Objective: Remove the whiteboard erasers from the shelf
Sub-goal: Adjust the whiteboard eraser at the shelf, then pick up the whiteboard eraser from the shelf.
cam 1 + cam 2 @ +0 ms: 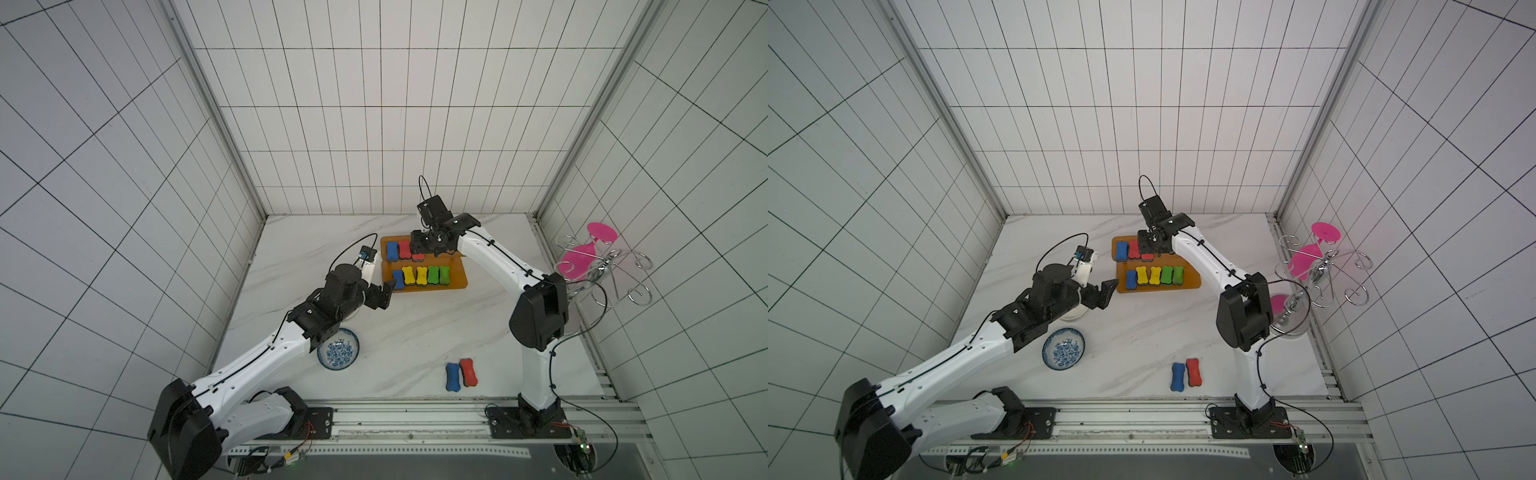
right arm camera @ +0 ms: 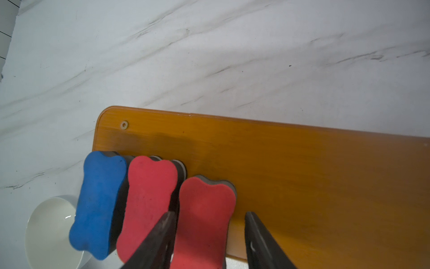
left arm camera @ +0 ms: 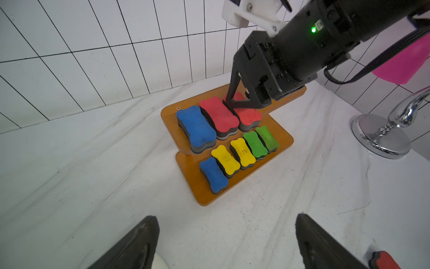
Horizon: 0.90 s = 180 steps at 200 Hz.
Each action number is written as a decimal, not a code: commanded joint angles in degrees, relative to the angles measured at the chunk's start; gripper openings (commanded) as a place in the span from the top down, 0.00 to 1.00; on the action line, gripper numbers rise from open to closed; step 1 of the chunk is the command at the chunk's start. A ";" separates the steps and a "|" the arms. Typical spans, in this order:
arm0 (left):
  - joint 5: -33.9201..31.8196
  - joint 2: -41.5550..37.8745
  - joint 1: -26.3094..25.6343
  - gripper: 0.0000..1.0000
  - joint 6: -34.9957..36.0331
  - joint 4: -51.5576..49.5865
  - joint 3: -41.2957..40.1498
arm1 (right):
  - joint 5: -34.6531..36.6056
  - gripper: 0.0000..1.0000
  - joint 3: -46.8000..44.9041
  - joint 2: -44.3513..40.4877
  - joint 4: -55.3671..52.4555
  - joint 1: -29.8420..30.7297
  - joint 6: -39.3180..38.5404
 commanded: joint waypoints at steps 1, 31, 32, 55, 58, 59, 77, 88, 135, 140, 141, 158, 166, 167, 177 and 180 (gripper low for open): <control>-0.38 0.48 -0.17 0.05 -0.05 1.56 -0.13 | 1.17 0.50 1.67 1.15 -1.92 -0.37 -0.54; -0.80 0.54 -0.10 0.04 -0.26 1.66 -0.12 | 2.31 0.51 1.65 1.42 -2.57 -0.27 -1.10; -0.80 0.54 -0.10 0.04 -0.26 1.63 -0.13 | 2.40 0.51 1.64 1.46 -2.59 -0.27 -1.13; -1.28 0.41 -0.11 0.04 -0.51 1.65 -0.13 | 4.21 0.52 1.54 1.35 -3.38 -0.27 -1.91; -1.36 0.37 -0.13 0.04 -0.53 1.62 -0.08 | 4.60 0.52 1.54 1.33 -3.59 -0.27 -2.13; -1.39 0.37 -0.12 0.04 -0.49 1.65 -0.11 | 4.69 0.52 1.54 1.33 -3.58 -0.27 -2.17; -1.67 0.33 -0.11 0.04 -0.71 1.70 -0.13 | 6.72 0.52 2.04 1.24 -4.26 -0.28 -2.73; -1.85 0.29 -0.10 0.04 -0.96 1.76 -0.13 | 7.15 0.52 2.53 1.07 -4.41 -0.27 -2.48; -2.51 0.10 -0.10 0.04 -1.84 1.75 0.09 | 13.20 0.44 6.99 1.06 -6.15 0.65 4.17; -2.56 0.11 -0.15 0.04 -2.06 1.64 0.04 | 13.70 0.43 7.43 1.14 -6.72 0.74 4.95; -2.56 0.11 -0.13 0.04 -2.09 1.67 0.04 | 13.81 0.43 7.52 1.19 -6.81 0.76 5.06; -2.90 0.11 -0.11 0.04 -2.79 1.35 0.11 | 14.09 0.40 8.38 1.58 -8.17 1.00 6.85; -3.17 0.10 -0.10 0.04 -3.13 1.09 0.21 | 14.10 0.40 8.48 1.81 -8.57 1.32 7.23; -3.22 0.10 -0.10 0.04 -3.20 1.04 0.21 | 14.10 0.40 8.48 1.83 -8.66 1.36 7.26; -3.67 0.06 -0.11 0.04 -3.30 0.61 0.37 | 14.06 0.39 8.44 2.10 -9.14 1.71 7.41; -3.70 0.04 -0.10 0.04 -3.27 0.48 0.39 | 14.02 0.39 8.40 2.14 -9.16 1.81 7.50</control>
